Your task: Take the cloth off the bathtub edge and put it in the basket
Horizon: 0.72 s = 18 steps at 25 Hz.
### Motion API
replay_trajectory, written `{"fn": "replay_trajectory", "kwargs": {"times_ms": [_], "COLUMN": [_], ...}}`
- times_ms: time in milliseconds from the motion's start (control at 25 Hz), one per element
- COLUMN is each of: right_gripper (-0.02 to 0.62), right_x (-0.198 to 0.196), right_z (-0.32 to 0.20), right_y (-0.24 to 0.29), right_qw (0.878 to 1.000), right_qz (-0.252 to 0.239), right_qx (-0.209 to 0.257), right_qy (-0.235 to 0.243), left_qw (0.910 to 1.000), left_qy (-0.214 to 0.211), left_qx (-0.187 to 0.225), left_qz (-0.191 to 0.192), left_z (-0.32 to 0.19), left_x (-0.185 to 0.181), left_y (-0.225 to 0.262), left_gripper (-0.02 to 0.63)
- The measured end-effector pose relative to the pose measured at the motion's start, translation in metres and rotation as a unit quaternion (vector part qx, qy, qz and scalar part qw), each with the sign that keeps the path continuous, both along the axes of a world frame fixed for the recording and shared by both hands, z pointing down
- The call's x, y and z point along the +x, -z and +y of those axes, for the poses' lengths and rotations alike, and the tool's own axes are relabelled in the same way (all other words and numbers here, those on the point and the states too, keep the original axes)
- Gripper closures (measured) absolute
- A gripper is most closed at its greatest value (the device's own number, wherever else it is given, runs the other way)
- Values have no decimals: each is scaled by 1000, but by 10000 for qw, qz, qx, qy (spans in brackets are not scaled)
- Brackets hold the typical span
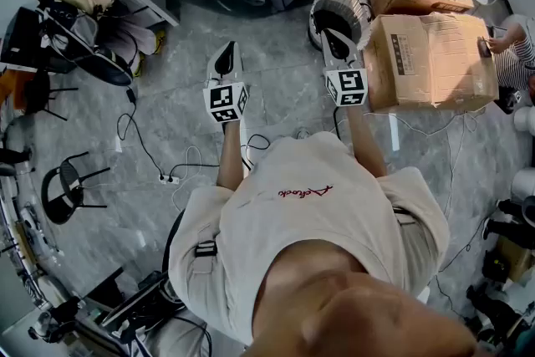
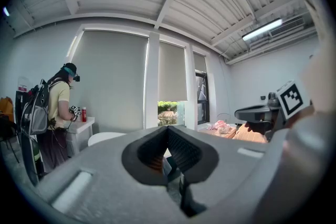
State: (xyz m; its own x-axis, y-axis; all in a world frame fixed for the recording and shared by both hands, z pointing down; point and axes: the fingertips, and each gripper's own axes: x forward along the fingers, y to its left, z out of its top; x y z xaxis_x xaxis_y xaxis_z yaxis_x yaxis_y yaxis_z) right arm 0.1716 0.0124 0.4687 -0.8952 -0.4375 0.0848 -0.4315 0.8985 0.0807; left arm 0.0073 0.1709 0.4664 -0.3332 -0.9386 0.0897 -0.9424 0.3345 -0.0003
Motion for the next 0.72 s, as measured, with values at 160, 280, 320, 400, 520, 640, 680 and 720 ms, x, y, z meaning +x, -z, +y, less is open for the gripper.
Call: {"fn": "replay_trajectory", "kwargs": {"times_ms": [160, 280, 320, 400, 520, 640, 680, 720], "right_gripper": [589, 589, 589, 589, 589, 589, 589, 589], "right_x": [9, 15, 16, 18, 20, 21, 21, 22], "right_z": [-14, -24, -27, -32, -39, -43, -44, -46], "right_y": [1, -1, 0, 0, 0, -1, -3, -6], "right_qw": [10000, 10000, 10000, 10000, 9999, 9999, 9998, 9998], "right_qz": [-33, -45, -50, -59, -68, -71, -65, -54], "right_qx": [-21, -63, -69, -78, -101, -130, -147, -166], "right_qy": [-20, -25, -20, 0, 36, 76, 93, 111], "left_qw": [10000, 9999, 9999, 10000, 10000, 9999, 9999, 9999], "left_qy": [-63, -49, -39, -14, 26, 60, 81, 104], "left_qx": [12, 23, 22, 3, -40, -77, -94, -110], "left_qz": [-47, -87, -95, -94, -67, -63, -59, -50], "left_z": [-18, -29, -32, -36, -40, -42, -43, -43], "left_x": [8, 12, 13, 16, 21, 24, 25, 26], "left_y": [3, 8, 9, 9, 7, 5, 3, 1], "left_gripper": [606, 606, 606, 606, 606, 606, 606, 606]}}
